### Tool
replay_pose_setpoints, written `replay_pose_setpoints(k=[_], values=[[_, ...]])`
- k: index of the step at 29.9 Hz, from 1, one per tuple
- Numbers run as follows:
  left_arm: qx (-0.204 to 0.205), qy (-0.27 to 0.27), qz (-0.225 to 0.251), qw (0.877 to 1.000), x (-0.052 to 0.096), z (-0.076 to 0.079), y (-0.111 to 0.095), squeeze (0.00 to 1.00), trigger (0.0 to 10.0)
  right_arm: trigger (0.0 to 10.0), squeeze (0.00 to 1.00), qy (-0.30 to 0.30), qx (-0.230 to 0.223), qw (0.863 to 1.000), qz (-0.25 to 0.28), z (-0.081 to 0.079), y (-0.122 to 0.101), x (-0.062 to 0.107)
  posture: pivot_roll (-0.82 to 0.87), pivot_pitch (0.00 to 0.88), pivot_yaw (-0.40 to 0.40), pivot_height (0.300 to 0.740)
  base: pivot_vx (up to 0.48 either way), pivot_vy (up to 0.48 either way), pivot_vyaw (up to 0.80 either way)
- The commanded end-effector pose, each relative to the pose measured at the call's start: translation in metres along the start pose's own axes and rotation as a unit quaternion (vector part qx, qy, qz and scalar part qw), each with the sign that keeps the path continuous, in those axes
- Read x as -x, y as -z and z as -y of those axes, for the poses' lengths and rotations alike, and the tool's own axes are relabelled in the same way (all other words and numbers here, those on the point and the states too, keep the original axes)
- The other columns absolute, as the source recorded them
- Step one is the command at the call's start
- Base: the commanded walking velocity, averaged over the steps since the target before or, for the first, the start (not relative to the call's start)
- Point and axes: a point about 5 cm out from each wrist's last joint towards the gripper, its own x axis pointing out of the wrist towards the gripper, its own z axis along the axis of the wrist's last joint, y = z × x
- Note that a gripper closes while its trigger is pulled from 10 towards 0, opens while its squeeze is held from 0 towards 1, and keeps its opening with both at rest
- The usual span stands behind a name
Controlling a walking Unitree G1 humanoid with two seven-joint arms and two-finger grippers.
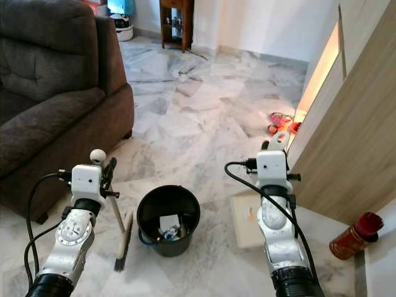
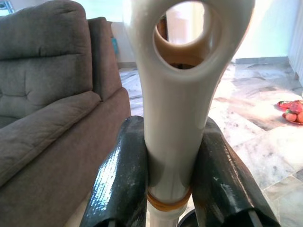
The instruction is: Sweep floor
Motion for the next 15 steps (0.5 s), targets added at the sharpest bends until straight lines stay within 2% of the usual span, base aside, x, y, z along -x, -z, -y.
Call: replay_pose_setpoints(k=[1, 2, 6, 8, 11, 15], values=[[0.0, 0.003, 0.016, 1.0, -0.005, 0.0, -0.007, 0.0, 10.0, 10.0, 0.0, 0.02, -0.017, 1.0, 0.015, 0.007, -0.004, -0.006, -0.01, 0.0, -0.037, 0.74, 0.0, 0.0, 0.0], [0.0, 0.003, 0.015, 1.0, -0.004, -0.001, -0.007, 0.0, 10.0, 10.0, 0.0, 0.024, -0.033, 0.999, -0.011, 0.008, 0.008, -0.003, -0.01, 0.0, -0.038, 0.74, 0.0, 0.0, 0.0], [0.001, 0.004, 0.014, 1.0, -0.003, -0.001, -0.006, 0.0, 10.0, 10.0, 0.0, 0.032, -0.056, 0.997, -0.044, 0.01, 0.023, -0.001, -0.01, 0.0, -0.038, 0.74, 0.0, 0.0, 0.0], [0.001, 0.005, 0.014, 1.0, -0.002, -0.001, -0.006, 0.0, 10.0, 10.0, 0.0, 0.034, -0.059, 0.997, -0.047, 0.01, 0.025, -0.001, -0.01, 0.0, -0.038, 0.74, 0.0, 0.0, 0.0], [0.004, 0.01, 0.015, 1.0, -0.002, 0.001, -0.006, 0.0, 10.0, 10.0, 0.0, 0.034, -0.099, 0.992, -0.077, 0.009, 0.036, 0.001, -0.01, 0.0, -0.037, 0.74, 0.0, 0.0, 0.0], [0.005, 0.013, 0.014, 1.0, 0.0, 0.002, -0.006, 0.0, 10.0, 10.0, 0.0, 0.029, -0.125, 0.988, -0.087, 0.007, 0.042, 0.003, -0.01, 0.0, -0.037, 0.74, 0.0, 0.0, 0.0]])
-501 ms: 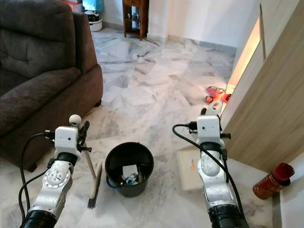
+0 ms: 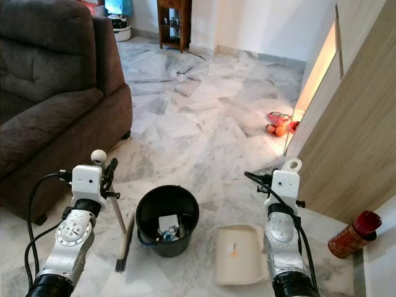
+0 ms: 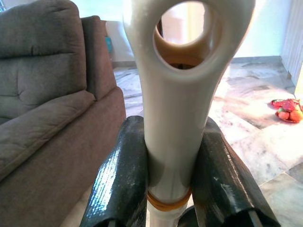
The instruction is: Sweep floor
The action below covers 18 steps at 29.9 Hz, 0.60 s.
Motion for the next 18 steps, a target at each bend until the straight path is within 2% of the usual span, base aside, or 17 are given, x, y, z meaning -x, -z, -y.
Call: replay_pose_setpoints(k=[1, 18], values=[[0.001, 0.004, 0.017, 1.0, -0.0013, 0.0008, -0.0073, 0.0, 10.0, 10.0, 0.0, -0.004, -0.026, 0.999, 0.029, -0.0029, -0.0118, -0.0056, 0.0, 0.0, -0.034, 0.74, 0.0, 0.0, 0.0], [0.008, 0.014, 0.014, 1.0, 0.0017, 0.0021, -0.0055, 0.0, 10.0, 10.0, 0.0, -0.019, -0.041, 0.999, 0.016, -0.0067, -0.0025, -0.0044, 0.0, 0.0, -0.031, 0.74, 0.0, 0.0, 0.0]])
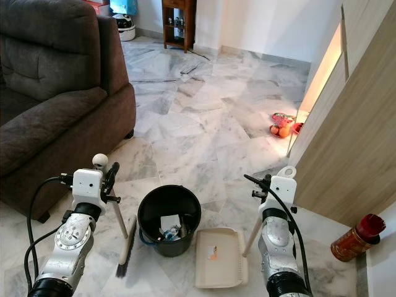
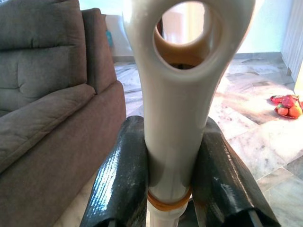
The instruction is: Sweep floor
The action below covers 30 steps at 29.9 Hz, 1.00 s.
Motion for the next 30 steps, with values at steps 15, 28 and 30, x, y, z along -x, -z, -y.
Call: replay_pose_setpoints(k=[15, 28, 30], values=[[0.006, 0.004, 0.023, 1.0, -0.0034, 0.0021, -0.0102, 0.0, 10.0, 10.0, 0.0, -0.002, -0.003, 0.999, 0.035, 0.0, -0.0138, -0.0071, 0.0, 0.0, -0.032, 0.74, -0.032, 0.0, 0.0], [0.007, 0.005, 0.024, 1.0, -0.0046, 0.0024, -0.0105, 0.0, 10.0, 10.0, 0.0, -0.003, -0.004, 0.999, 0.04, -0.0005, -0.0154, -0.0081, -0.01, 0.0, -0.032, 0.74, -0.267, 0.0, 0.0], [0.006, 0.006, 0.024, 1.0, -0.0049, 0.0023, -0.0107, 0.0, 10.0, 10.0, 0.0, -0.004, -0.004, 0.999, 0.039, -0.0012, -0.0151, -0.008, -0.01, 0.0, -0.03, 0.74, -0.268, 0.0, 0.0]])
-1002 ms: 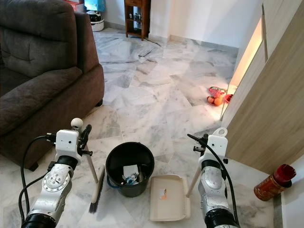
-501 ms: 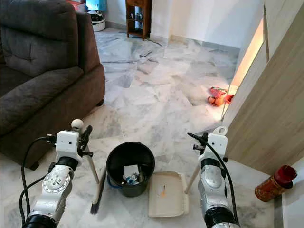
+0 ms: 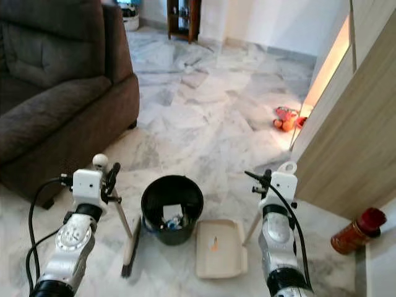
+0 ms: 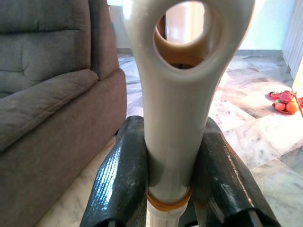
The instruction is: Sweep floor
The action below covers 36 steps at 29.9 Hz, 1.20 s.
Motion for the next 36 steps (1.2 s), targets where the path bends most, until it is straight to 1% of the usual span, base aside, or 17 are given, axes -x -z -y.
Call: replay_pose_setpoints(k=[1, 14, 36], values=[[-0.006, 0.006, 0.023, 1.0, -0.0054, 0.0007, -0.0104, 0.0, 10.0, 10.0, 0.0, 0.0, -0.004, 1.0, 0.022, -0.0007, -0.0094, -0.0043, -0.01, 0.0, -0.03, 0.74, -0.266, 0.0, 0.0], [-0.008, 0.011, 0.024, 1.0, -0.0079, 0.0022, -0.0113, 0.0, 10.0, 10.0, 0.0, -0.002, -0.005, 1.0, 0.024, -0.0028, -0.0097, -0.0046, -0.01, 0.0, -0.026, 0.74, -0.269, 0.0, 0.0], [-0.009, 0.005, 0.023, 1.0, -0.008, 0.0025, -0.0111, 0.0, 10.0, 10.0, 0.0, -0.004, -0.008, 1.0, 0.024, -0.0047, -0.0083, -0.0035, -0.01, 0.0, -0.029, 0.74, 0.0, 0.0, 0.0]])
